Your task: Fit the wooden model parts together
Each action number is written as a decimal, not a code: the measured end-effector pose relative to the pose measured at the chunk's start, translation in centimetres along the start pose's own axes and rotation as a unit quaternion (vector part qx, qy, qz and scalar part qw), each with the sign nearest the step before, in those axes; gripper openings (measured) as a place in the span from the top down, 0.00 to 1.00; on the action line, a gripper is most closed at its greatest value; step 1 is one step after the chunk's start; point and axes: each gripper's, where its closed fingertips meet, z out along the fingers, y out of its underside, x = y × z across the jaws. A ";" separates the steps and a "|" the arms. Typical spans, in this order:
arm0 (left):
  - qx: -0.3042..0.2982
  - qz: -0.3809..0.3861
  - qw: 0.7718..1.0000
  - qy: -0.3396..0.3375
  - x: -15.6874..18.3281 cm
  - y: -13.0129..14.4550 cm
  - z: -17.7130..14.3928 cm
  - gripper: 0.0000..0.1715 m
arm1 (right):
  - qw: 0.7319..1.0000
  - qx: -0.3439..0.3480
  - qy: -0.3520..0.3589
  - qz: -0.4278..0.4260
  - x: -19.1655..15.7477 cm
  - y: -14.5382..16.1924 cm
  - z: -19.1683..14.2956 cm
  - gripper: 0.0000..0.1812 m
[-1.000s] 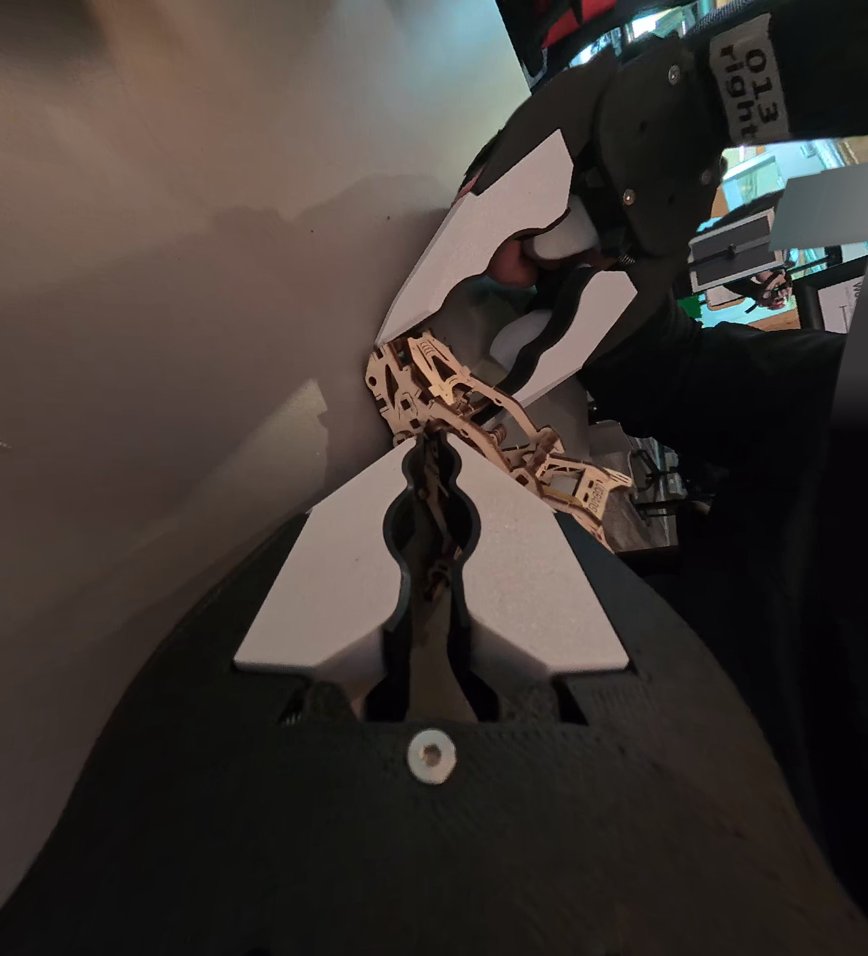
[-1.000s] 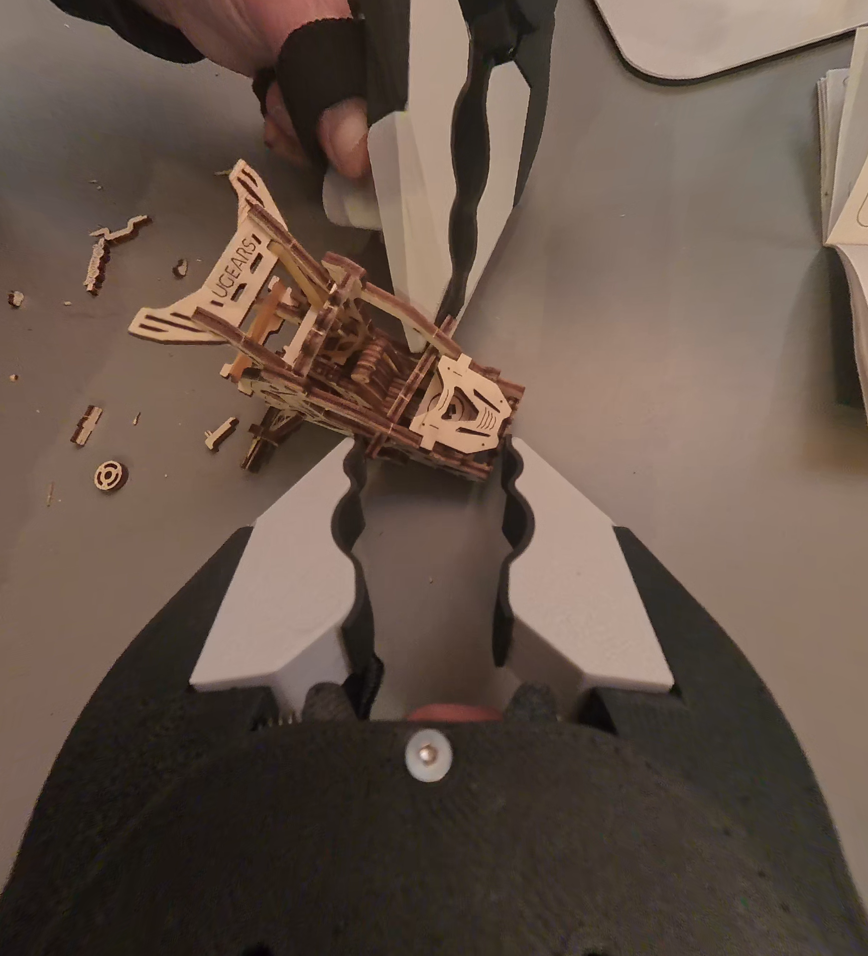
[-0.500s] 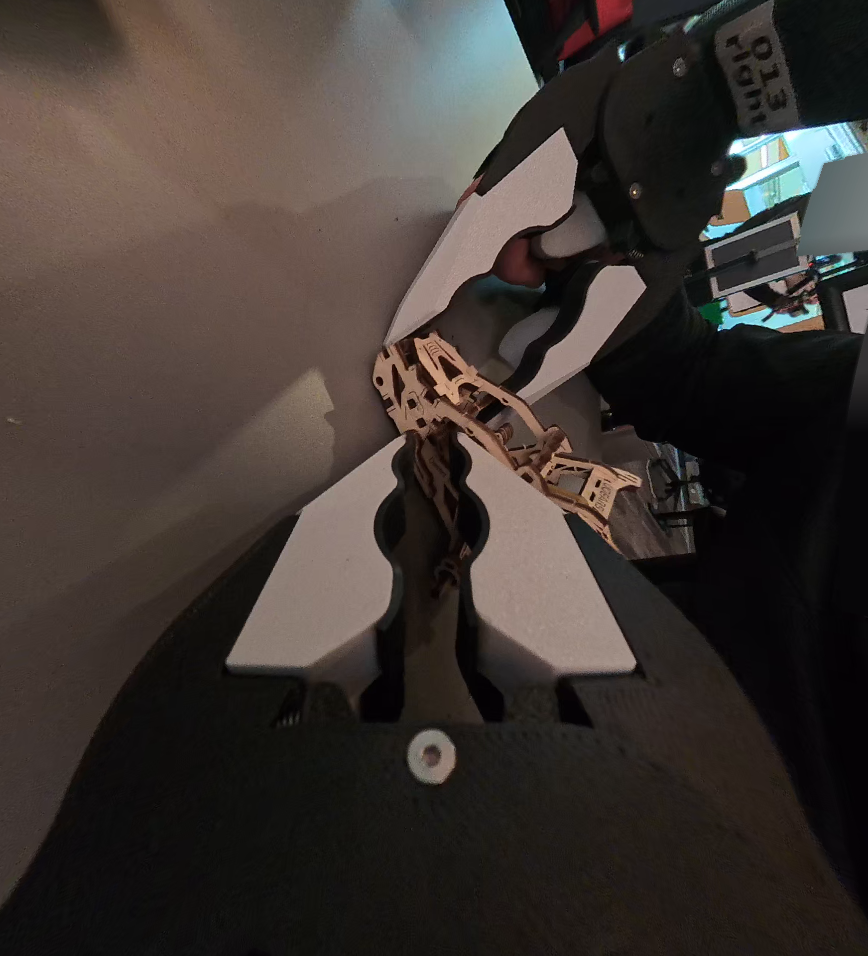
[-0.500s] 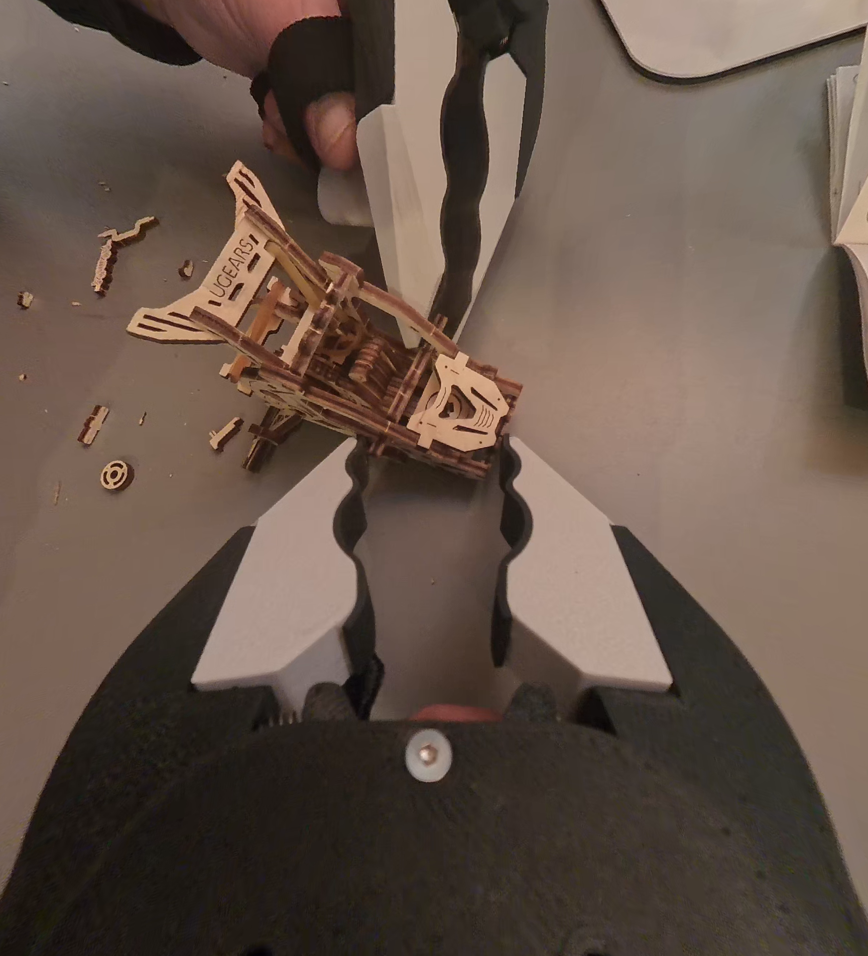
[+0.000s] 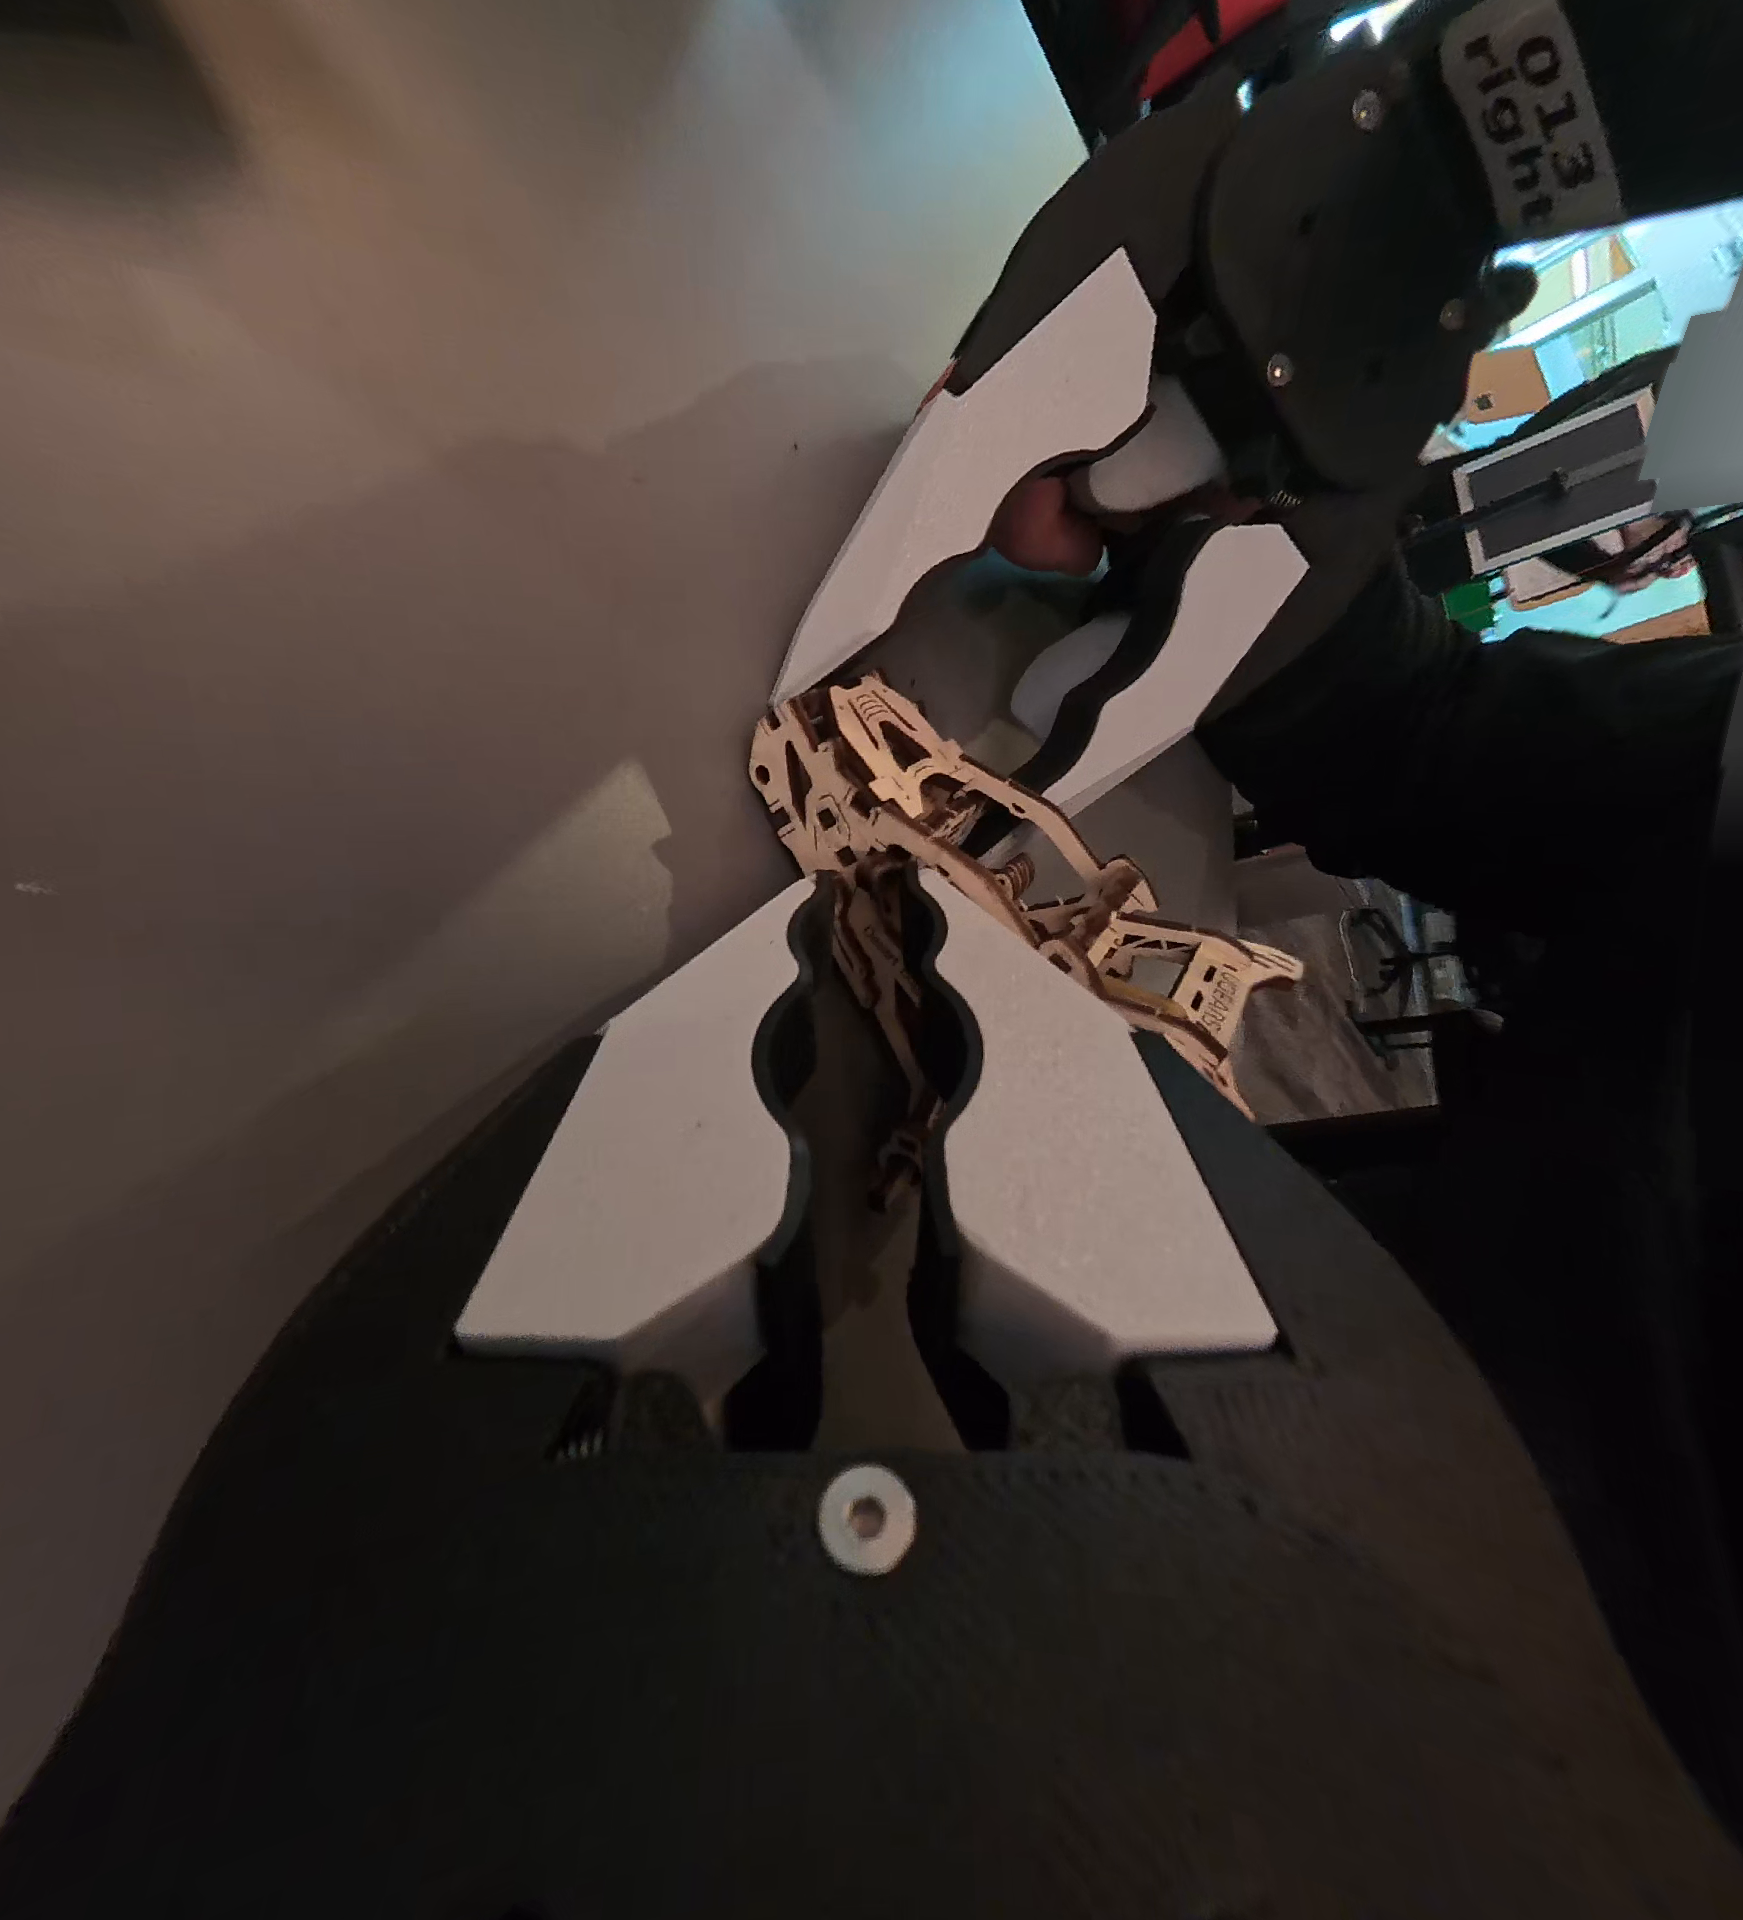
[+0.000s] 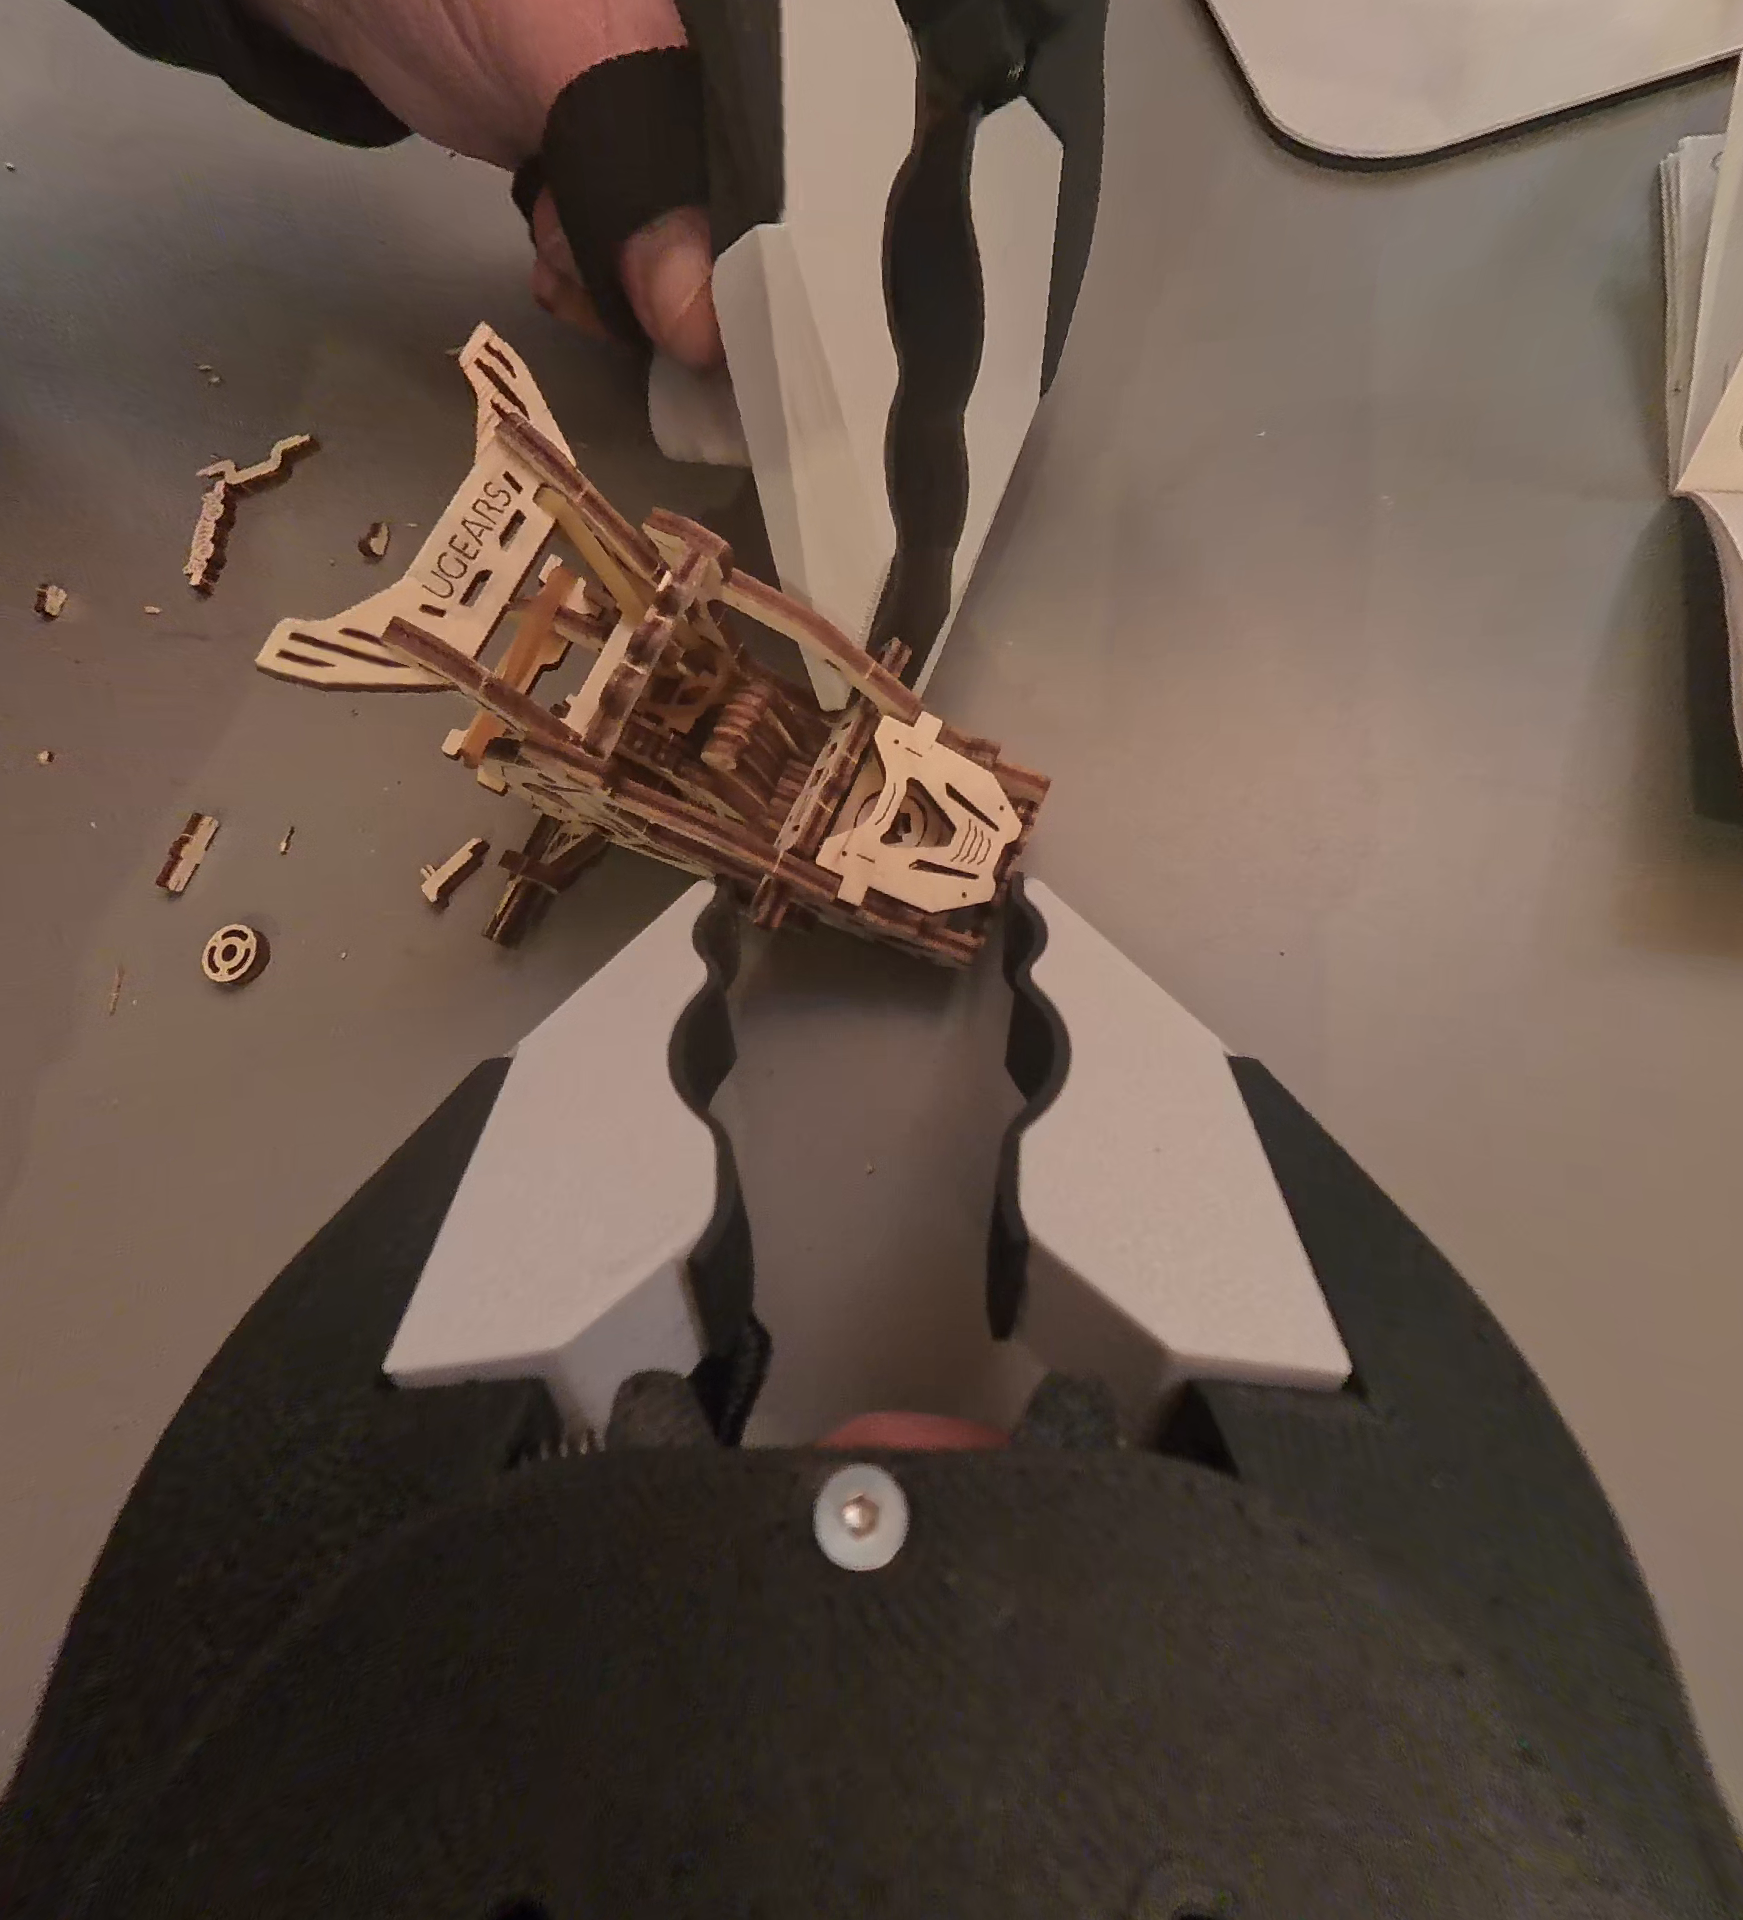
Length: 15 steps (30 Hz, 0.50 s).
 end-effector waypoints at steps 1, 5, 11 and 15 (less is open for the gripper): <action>-0.002 0.017 1.000 -0.008 0.0 0.0 0.0 0.95 | 1.000 0.000 -0.001 0.000 0.0 0.0 0.0 0.72; -0.007 0.039 0.999 -0.013 0.1 0.1 0.2 0.95 | 1.000 -0.001 -0.005 -0.001 -0.1 0.0 0.0 0.72; -0.001 0.076 0.997 -0.029 0.2 -0.1 0.1 0.96 | 1.000 -0.001 -0.004 -0.002 -0.1 0.0 0.0 0.72; -0.007 0.089 0.996 -0.026 0.2 -0.1 0.1 0.96 | 1.000 -0.001 -0.005 -0.001 -0.1 0.0 0.0 0.72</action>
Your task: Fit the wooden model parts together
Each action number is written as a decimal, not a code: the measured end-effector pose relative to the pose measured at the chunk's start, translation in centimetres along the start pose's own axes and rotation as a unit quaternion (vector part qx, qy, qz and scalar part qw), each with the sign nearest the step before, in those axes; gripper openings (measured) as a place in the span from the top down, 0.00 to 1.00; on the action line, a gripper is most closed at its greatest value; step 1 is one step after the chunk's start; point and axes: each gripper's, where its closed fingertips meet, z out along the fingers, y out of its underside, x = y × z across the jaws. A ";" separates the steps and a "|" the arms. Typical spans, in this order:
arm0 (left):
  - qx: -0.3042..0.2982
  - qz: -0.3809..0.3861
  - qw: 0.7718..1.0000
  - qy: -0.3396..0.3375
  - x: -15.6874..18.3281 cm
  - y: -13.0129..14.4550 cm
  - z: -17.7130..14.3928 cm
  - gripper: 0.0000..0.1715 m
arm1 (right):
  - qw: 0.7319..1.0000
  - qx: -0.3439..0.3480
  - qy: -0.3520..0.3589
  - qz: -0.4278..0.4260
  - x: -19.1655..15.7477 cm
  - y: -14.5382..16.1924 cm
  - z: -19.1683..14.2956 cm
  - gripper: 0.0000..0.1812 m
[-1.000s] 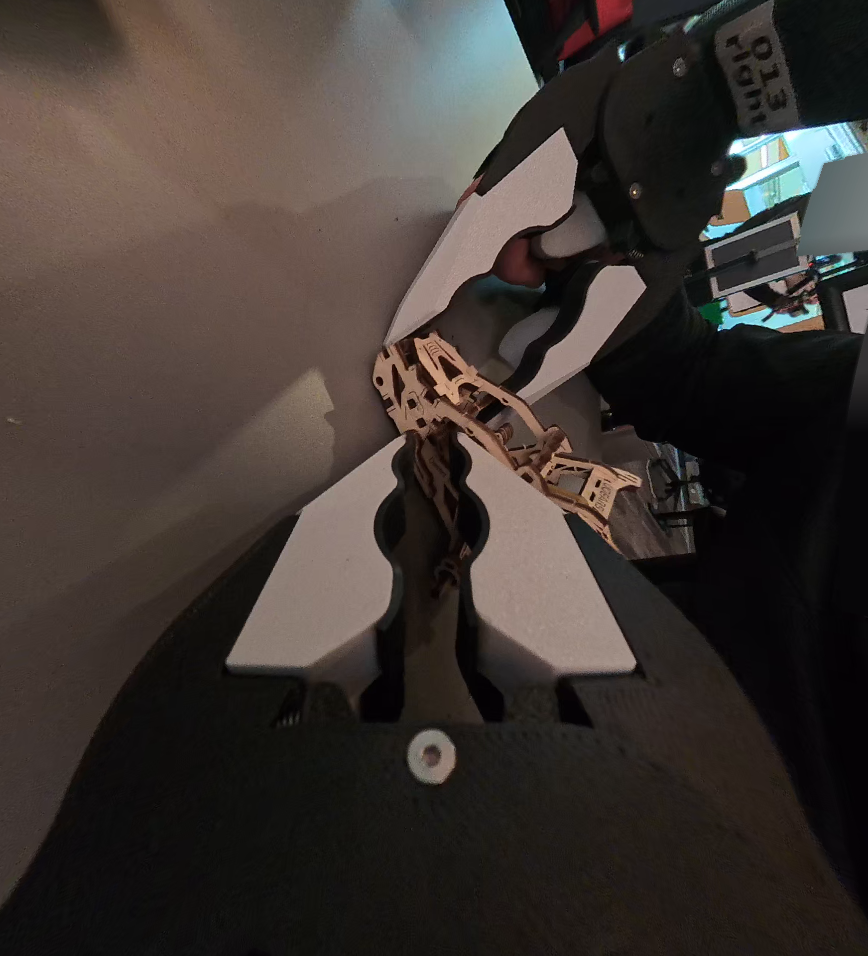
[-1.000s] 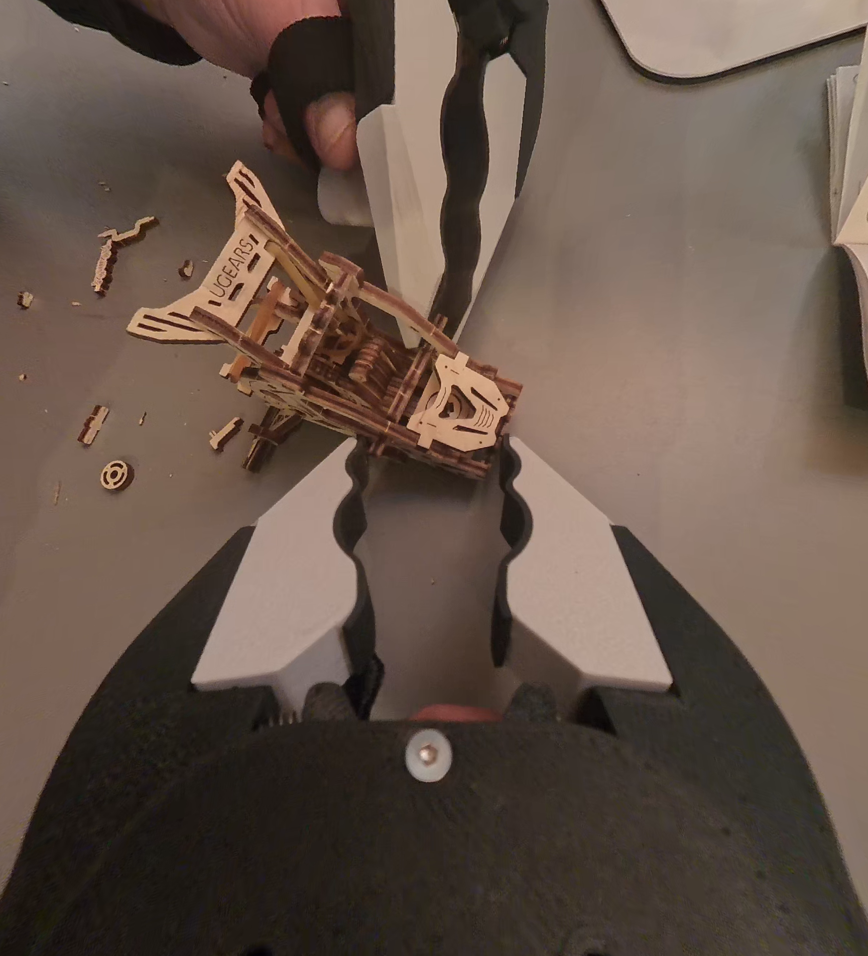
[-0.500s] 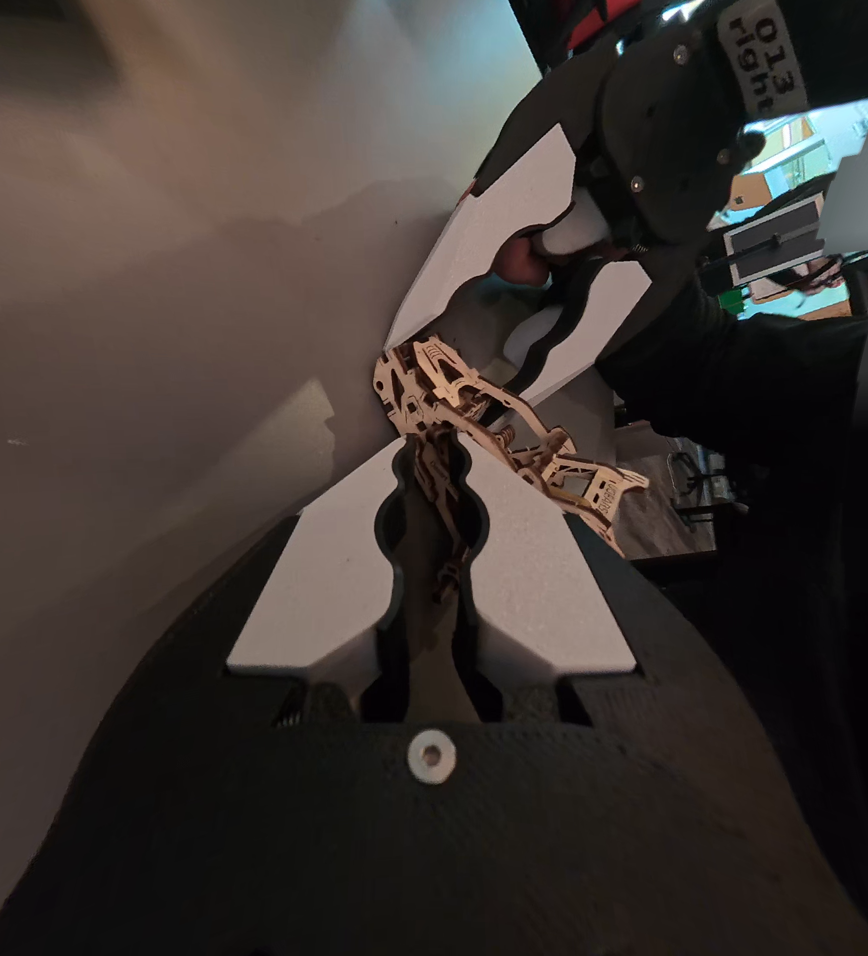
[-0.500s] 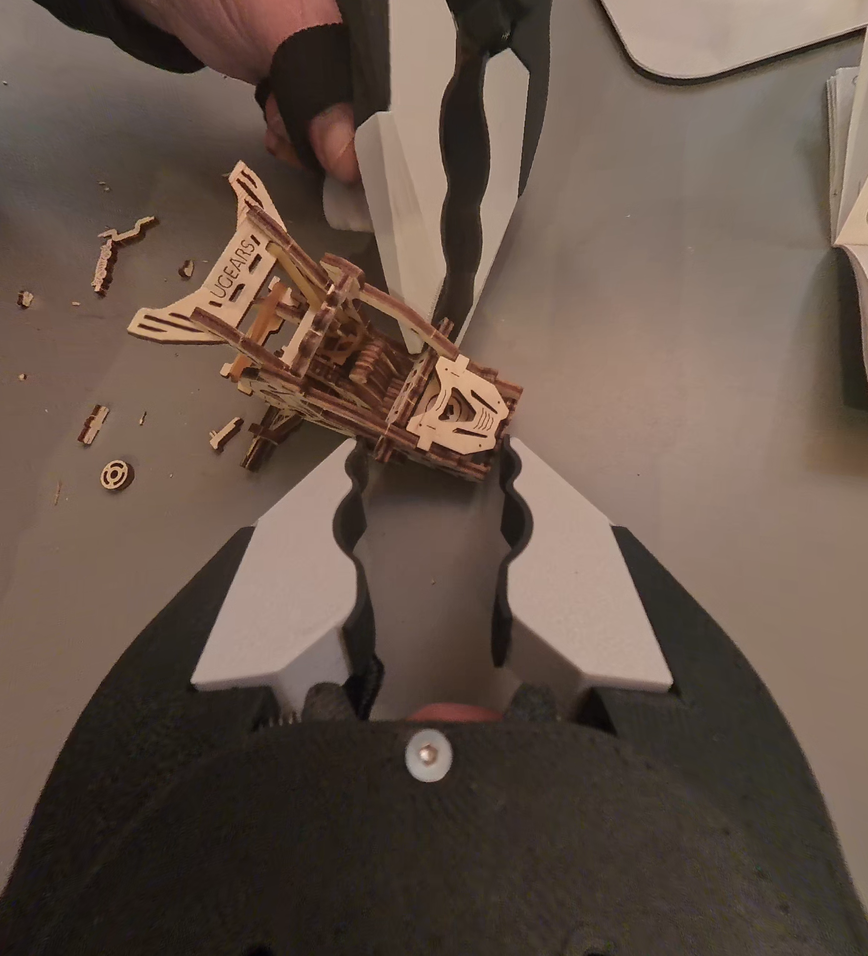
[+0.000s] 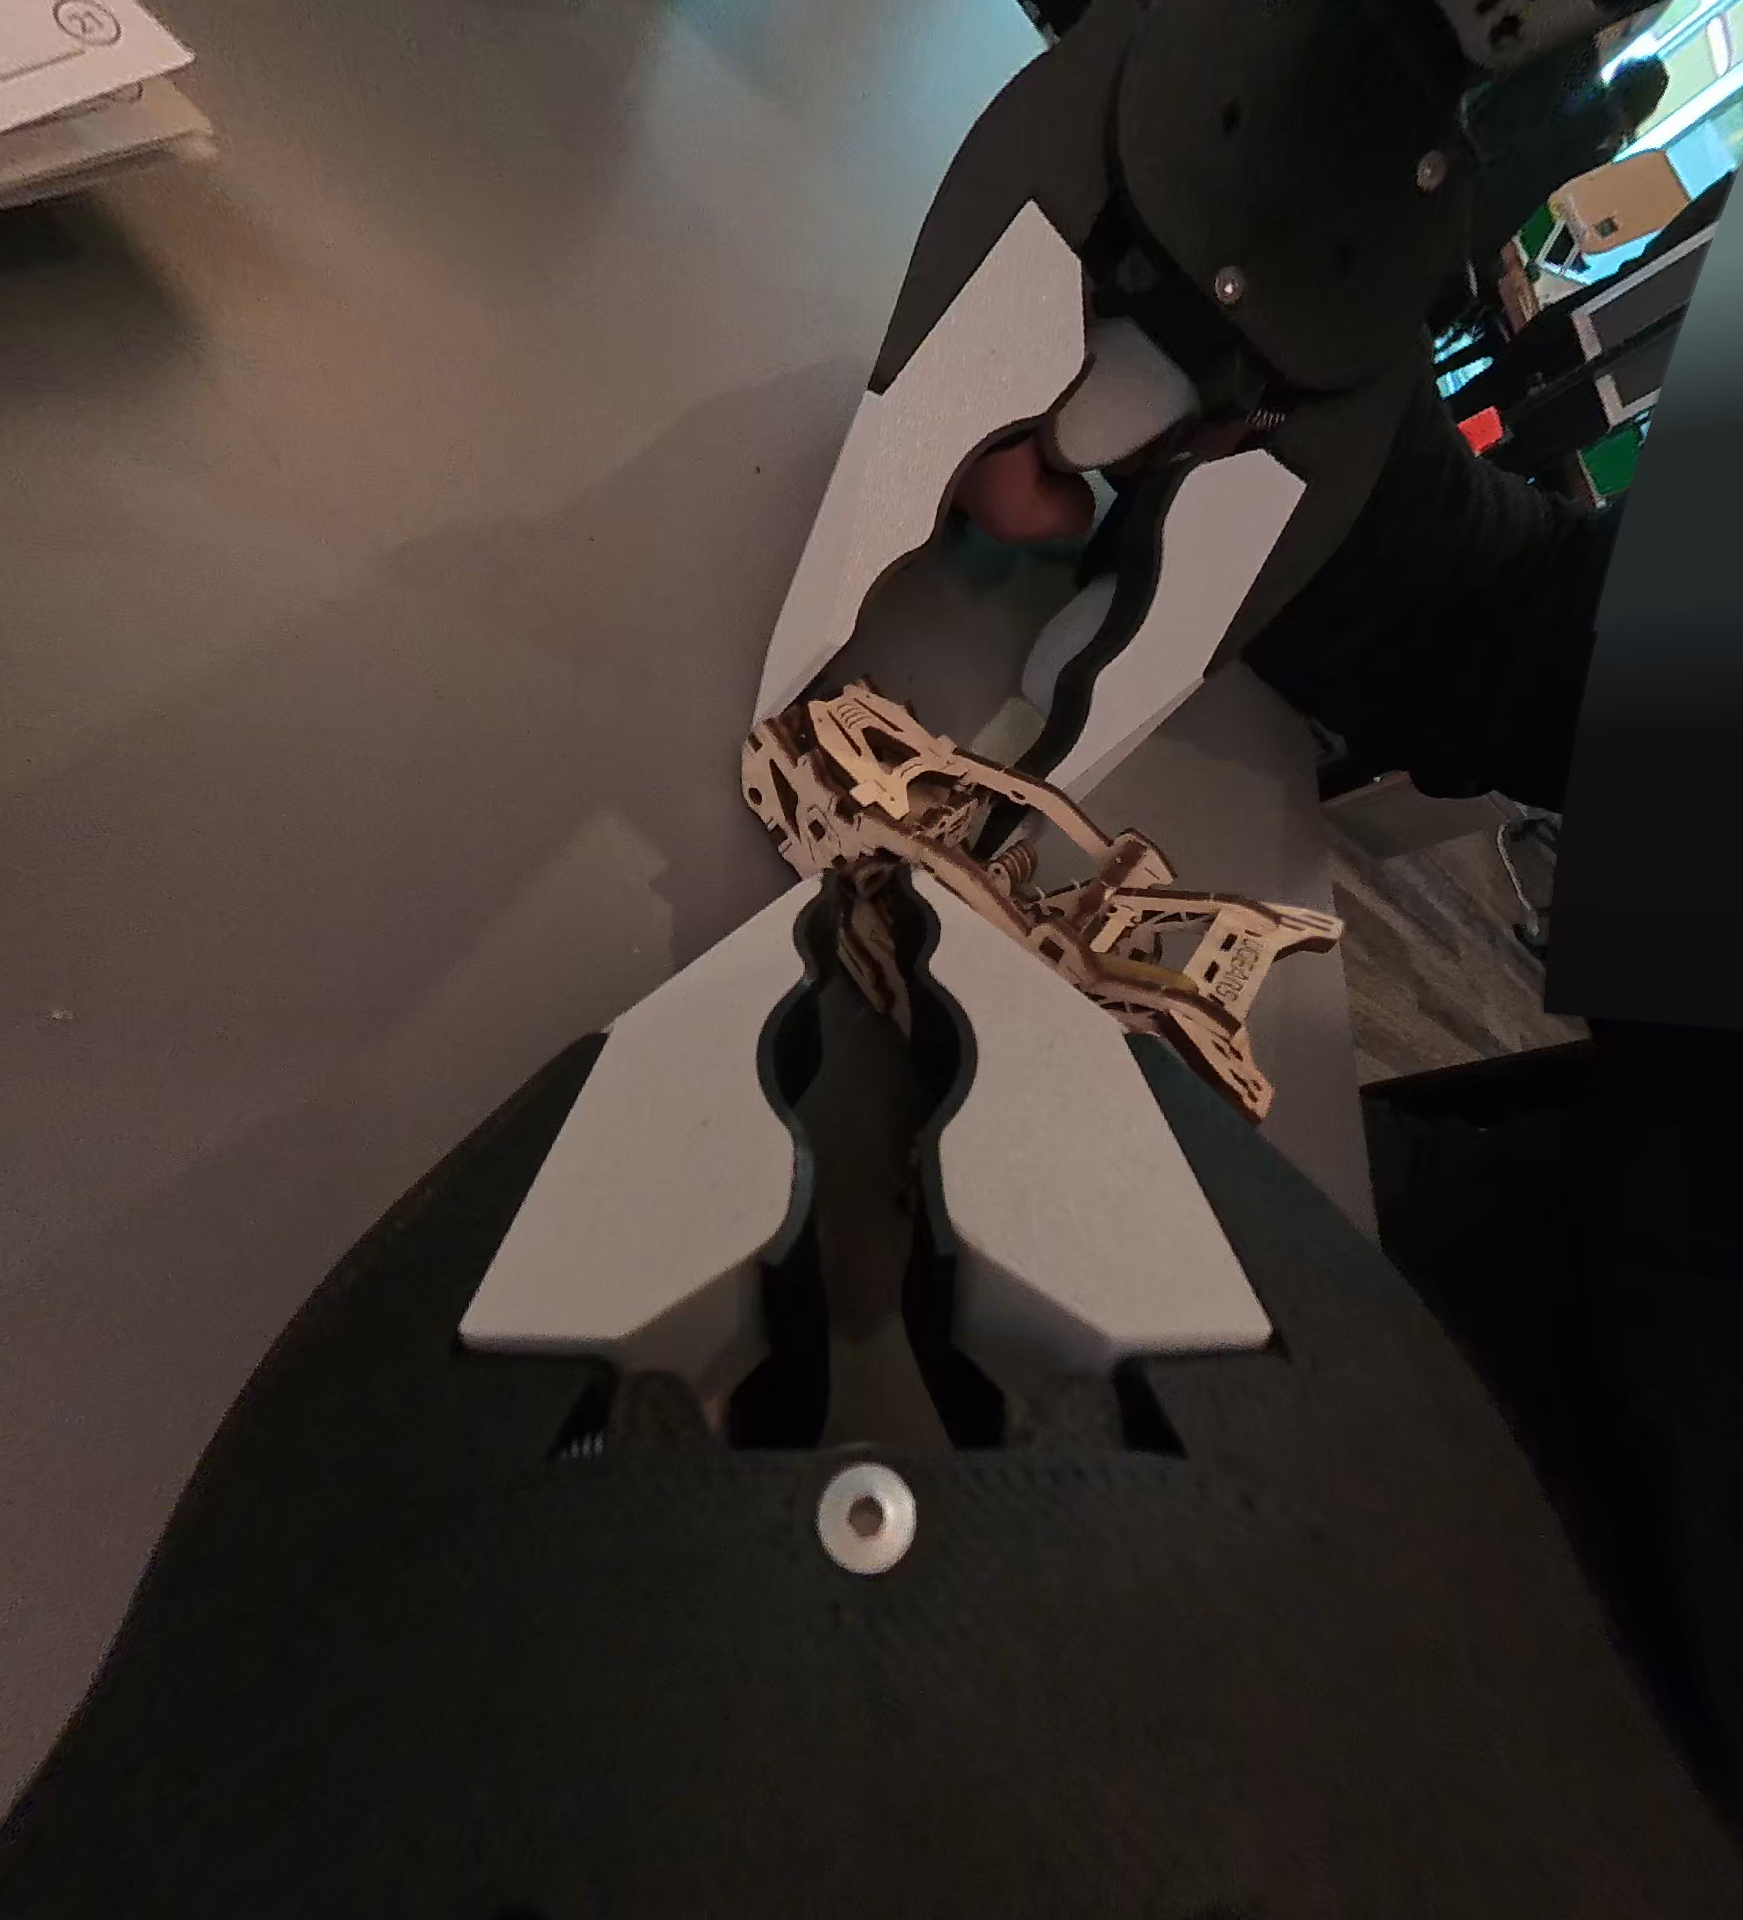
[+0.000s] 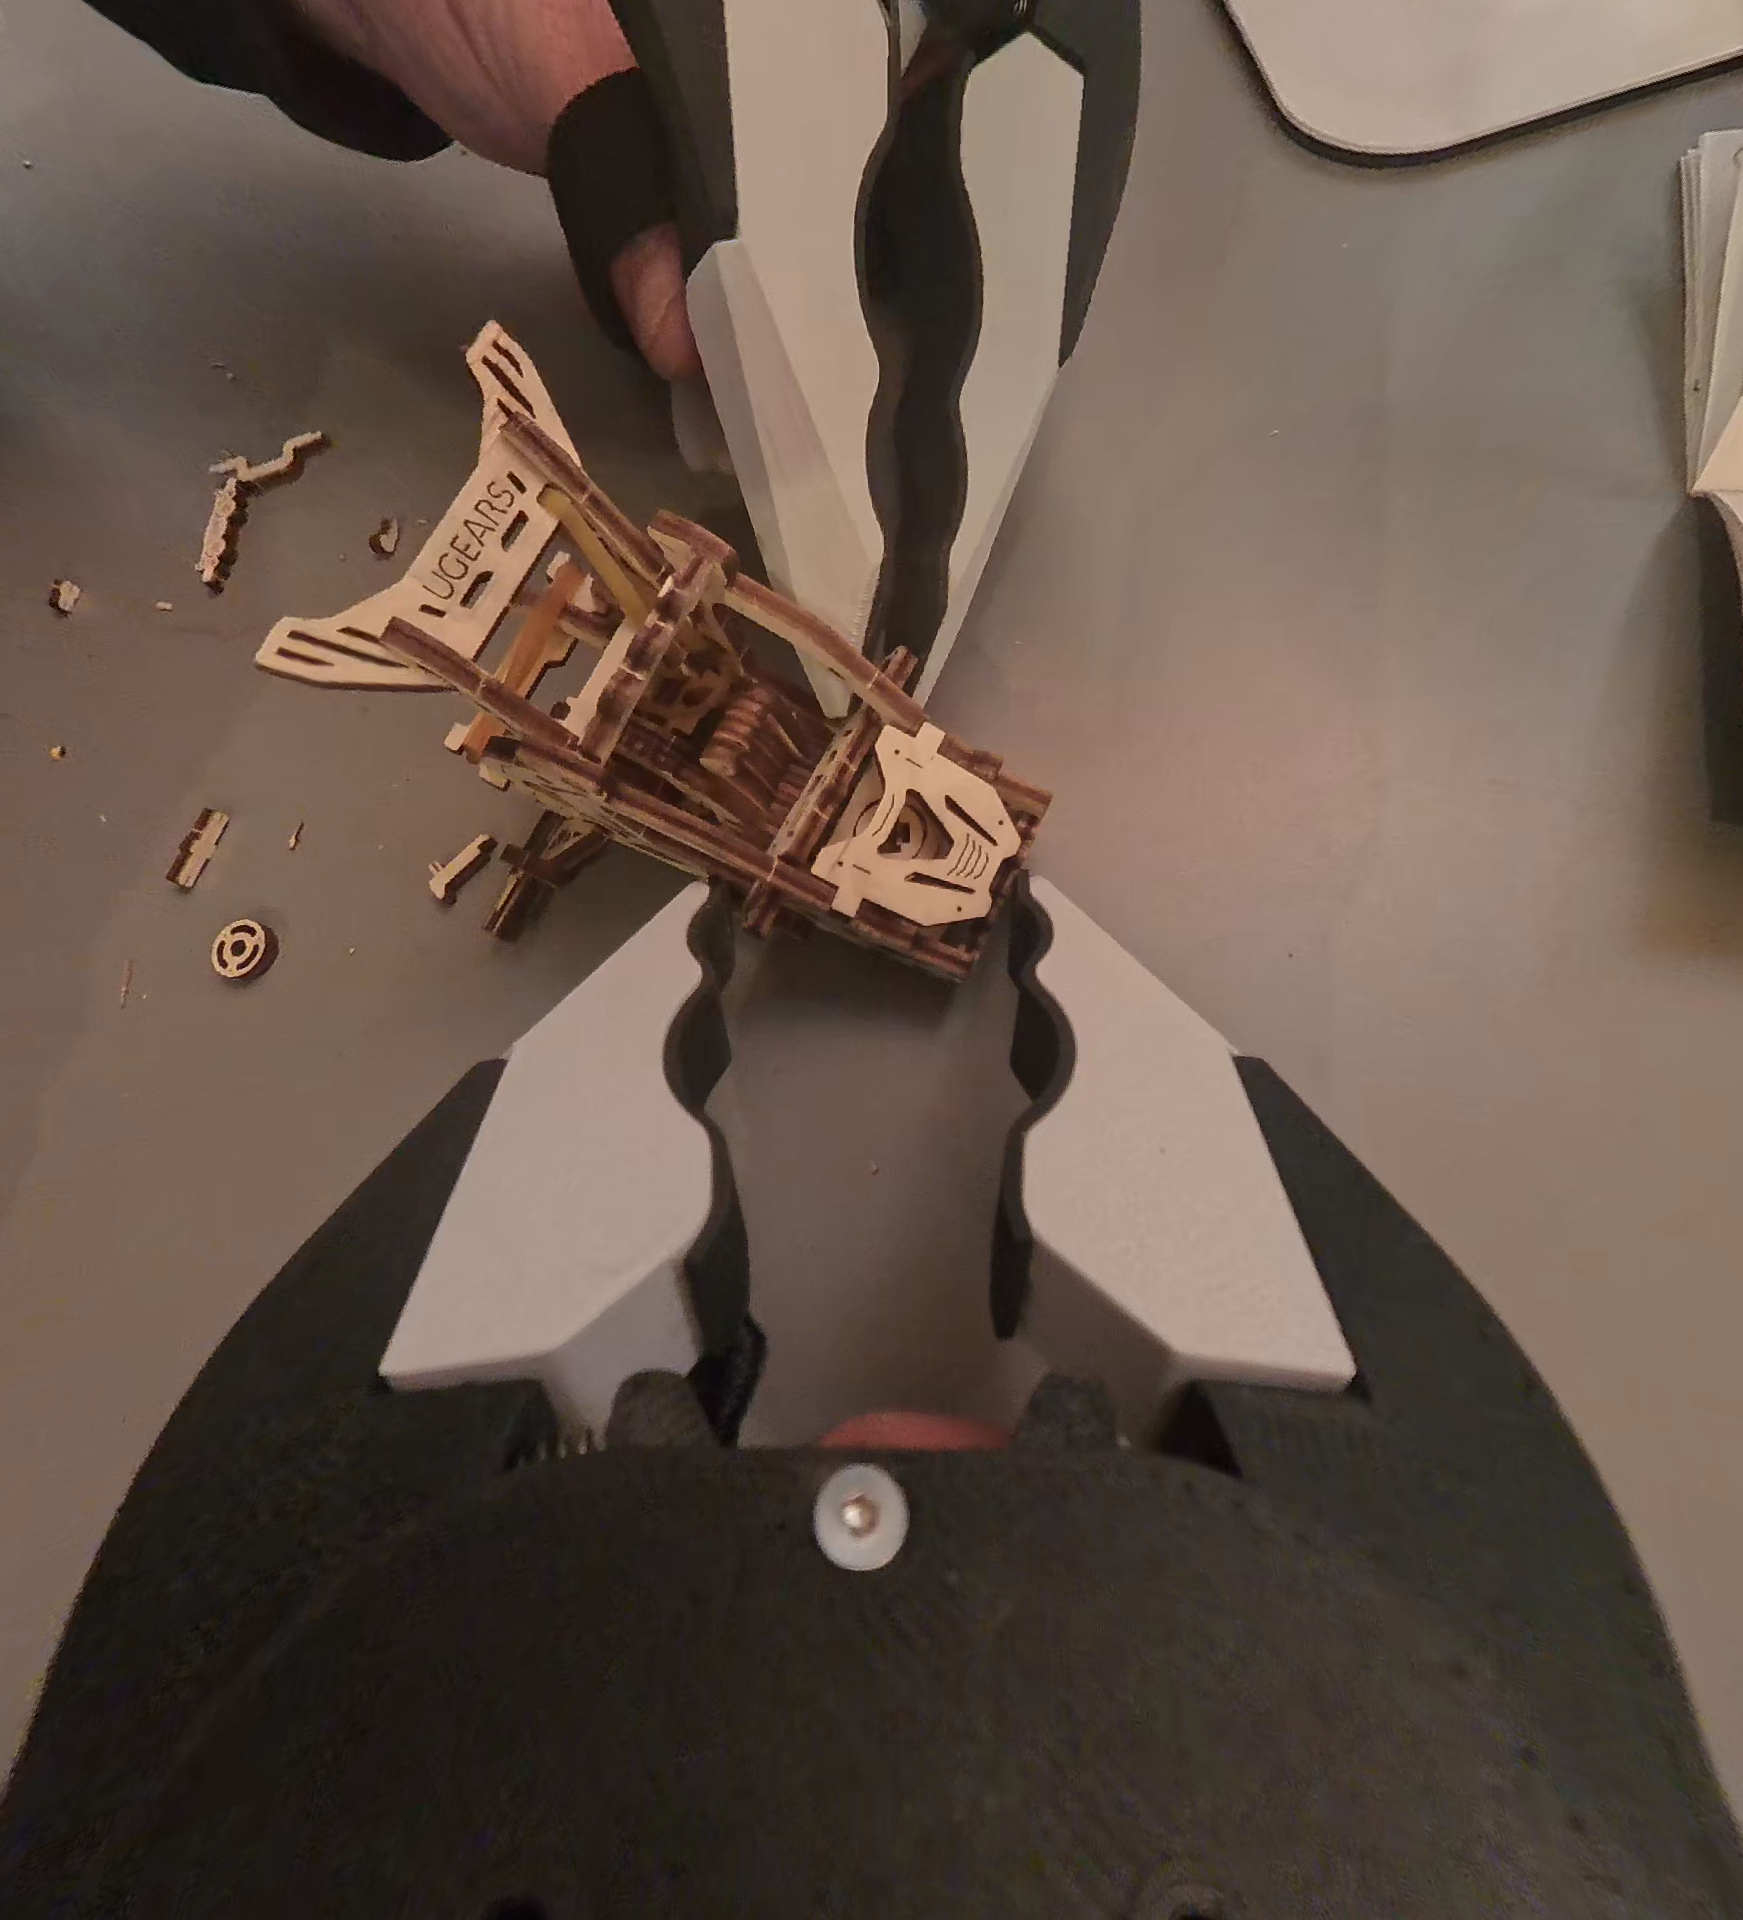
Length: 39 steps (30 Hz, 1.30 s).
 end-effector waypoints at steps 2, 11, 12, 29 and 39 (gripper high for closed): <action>-0.004 -0.010 1.000 0.004 0.0 0.1 0.0 0.97 | 1.000 0.000 0.000 0.001 0.0 0.0 0.0 0.72; -0.013 -0.001 1.000 0.015 0.1 0.2 -0.2 0.97 | 1.000 0.000 -0.003 0.002 0.0 0.0 0.0 0.73; -0.015 0.001 1.000 0.015 0.1 0.2 -0.2 0.97 | 1.000 0.000 -0.003 0.003 0.0 0.0 0.0 0.73; -0.023 0.002 0.999 0.034 0.3 0.0 0.1 0.98 | 1.000 -0.001 -0.001 -0.006 -0.1 0.0 0.0 0.72; -0.040 -0.064 0.994 0.074 0.1 0.0 0.2 0.99 | 1.000 -0.001 0.004 -0.012 -0.1 0.0 0.0 0.72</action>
